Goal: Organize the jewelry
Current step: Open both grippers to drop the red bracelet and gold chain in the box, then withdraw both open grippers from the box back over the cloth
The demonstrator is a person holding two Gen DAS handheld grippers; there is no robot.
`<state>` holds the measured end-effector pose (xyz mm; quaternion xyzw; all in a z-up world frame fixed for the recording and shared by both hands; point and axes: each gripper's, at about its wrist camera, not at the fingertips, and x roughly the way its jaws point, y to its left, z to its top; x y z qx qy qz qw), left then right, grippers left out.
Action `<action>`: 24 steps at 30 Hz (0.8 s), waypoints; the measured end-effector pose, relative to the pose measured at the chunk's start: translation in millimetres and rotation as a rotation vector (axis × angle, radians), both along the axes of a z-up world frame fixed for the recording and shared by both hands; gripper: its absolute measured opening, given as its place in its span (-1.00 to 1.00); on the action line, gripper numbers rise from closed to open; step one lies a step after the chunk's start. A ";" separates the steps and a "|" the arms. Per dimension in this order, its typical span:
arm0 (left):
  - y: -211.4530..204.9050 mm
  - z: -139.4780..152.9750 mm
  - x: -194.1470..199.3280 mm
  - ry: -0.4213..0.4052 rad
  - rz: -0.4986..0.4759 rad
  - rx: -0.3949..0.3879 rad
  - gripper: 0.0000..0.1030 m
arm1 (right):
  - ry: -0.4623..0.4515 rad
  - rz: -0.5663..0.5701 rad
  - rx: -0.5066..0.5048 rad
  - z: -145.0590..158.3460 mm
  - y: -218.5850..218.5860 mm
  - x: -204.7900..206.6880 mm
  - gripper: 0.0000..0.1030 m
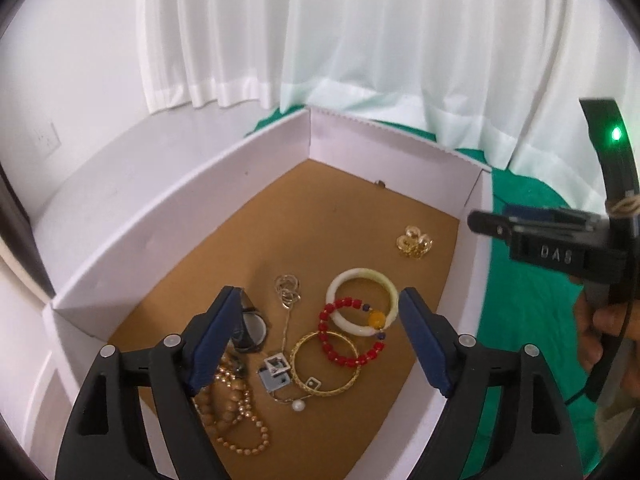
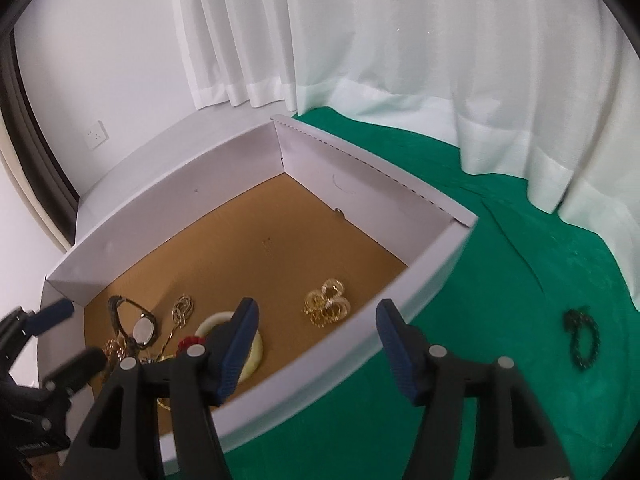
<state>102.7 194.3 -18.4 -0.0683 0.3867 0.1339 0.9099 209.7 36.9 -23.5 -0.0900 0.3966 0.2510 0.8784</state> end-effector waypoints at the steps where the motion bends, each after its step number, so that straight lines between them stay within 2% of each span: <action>1: -2.5 3.3 -2.9 -0.007 0.001 0.007 0.61 | -0.003 -0.009 -0.004 0.4 -5.0 -5.2 0.24; 8: -23.3 20.1 -19.4 -0.042 -0.019 0.030 0.67 | -0.006 -0.067 -0.009 -5.2 -51.2 -33.7 0.29; 15: -63.4 24.5 -45.2 -0.053 -0.129 -0.051 0.79 | -0.001 -0.181 -0.040 -32.4 -127.9 -71.8 0.29; 20: -113.2 0.9 -43.4 0.016 -0.289 -0.178 0.82 | 0.018 -0.316 -0.056 -61.4 -203.4 -113.2 0.29; 24: -154.7 -29.1 -22.7 0.094 -0.374 -0.199 0.82 | 0.003 -0.431 -0.077 -75.0 -253.6 -141.0 0.29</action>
